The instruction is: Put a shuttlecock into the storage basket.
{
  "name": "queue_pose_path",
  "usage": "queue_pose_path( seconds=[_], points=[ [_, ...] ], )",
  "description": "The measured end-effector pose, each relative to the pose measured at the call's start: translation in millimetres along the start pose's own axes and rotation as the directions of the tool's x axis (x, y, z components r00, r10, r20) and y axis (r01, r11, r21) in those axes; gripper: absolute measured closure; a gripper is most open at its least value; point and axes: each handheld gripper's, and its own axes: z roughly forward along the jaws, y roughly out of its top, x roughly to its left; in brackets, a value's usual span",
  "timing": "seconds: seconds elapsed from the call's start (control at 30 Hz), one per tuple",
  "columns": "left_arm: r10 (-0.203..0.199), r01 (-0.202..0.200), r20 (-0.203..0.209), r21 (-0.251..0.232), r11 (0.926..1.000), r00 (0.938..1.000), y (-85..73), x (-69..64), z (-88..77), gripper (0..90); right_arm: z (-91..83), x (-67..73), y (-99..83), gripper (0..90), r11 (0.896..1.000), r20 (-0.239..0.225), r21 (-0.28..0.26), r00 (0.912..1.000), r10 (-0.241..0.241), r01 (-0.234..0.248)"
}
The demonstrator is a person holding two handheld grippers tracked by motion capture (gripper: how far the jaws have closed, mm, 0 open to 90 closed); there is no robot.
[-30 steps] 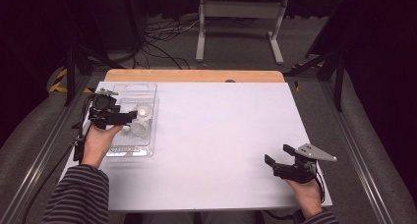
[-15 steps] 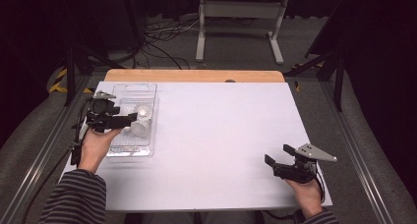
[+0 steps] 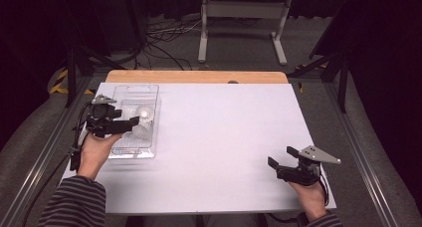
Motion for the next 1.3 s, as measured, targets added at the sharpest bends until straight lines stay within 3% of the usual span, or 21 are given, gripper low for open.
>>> queue_pose_path(
  seconds=[1.3],
  points=[
    [0.021,-0.02,0.031,-0.056,0.9982,0.9993,-18.3,-6.0,-16.6,27.3,-0.8,0.9,-0.2,13.5,1.0,0.0,-0.004,1.0,-0.003,0.003]
  ],
)
